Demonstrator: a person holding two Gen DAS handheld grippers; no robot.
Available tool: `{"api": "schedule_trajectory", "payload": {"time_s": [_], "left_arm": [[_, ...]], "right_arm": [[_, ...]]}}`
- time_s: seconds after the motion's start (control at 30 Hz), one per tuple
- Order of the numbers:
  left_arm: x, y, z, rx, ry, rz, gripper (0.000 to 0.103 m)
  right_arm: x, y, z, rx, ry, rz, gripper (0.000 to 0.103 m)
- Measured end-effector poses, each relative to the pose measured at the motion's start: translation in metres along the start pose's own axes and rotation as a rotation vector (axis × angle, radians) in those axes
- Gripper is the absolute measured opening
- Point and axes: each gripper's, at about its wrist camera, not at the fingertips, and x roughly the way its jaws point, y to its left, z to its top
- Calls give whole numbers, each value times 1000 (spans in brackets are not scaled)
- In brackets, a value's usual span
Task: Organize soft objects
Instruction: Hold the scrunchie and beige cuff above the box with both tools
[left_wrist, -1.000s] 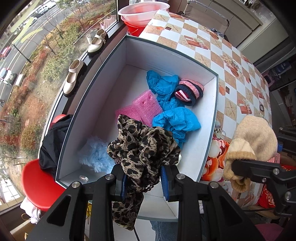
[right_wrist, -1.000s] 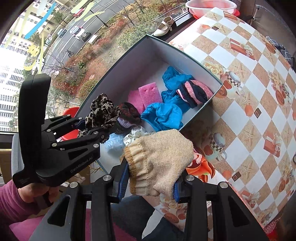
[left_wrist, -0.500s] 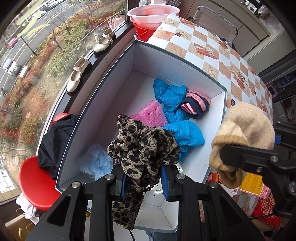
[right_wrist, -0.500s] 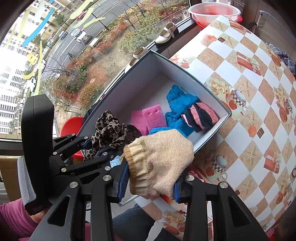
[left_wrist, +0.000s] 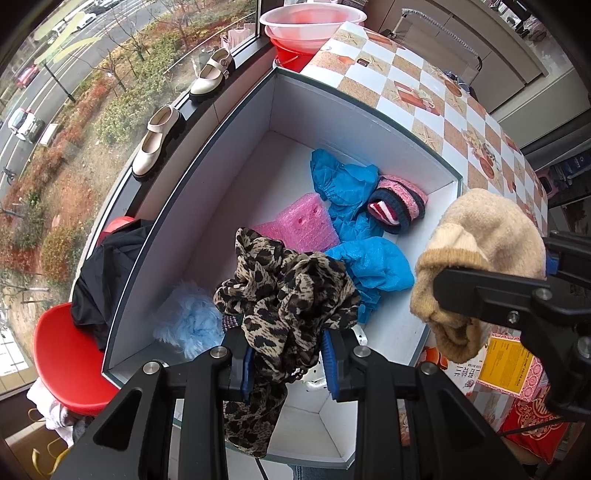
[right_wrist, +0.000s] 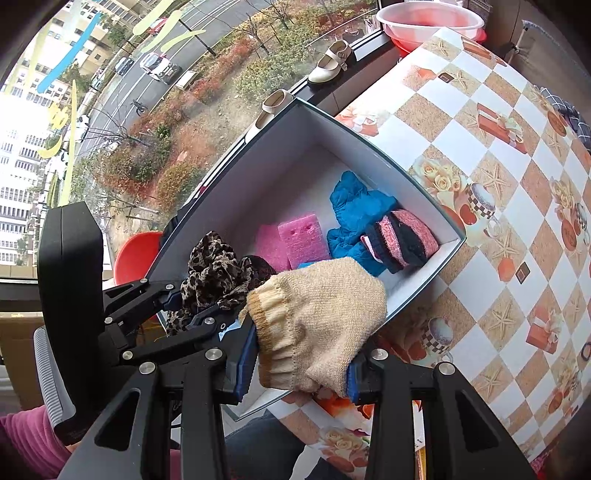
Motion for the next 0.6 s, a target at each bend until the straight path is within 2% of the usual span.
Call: {"api": "schedule_trajectory", "payload": {"time_s": [0.6], "left_arm": [[7,5,1,-7,11,1,31]], "right_arm": [[9,1,7,-8,22,-11,39]]}}
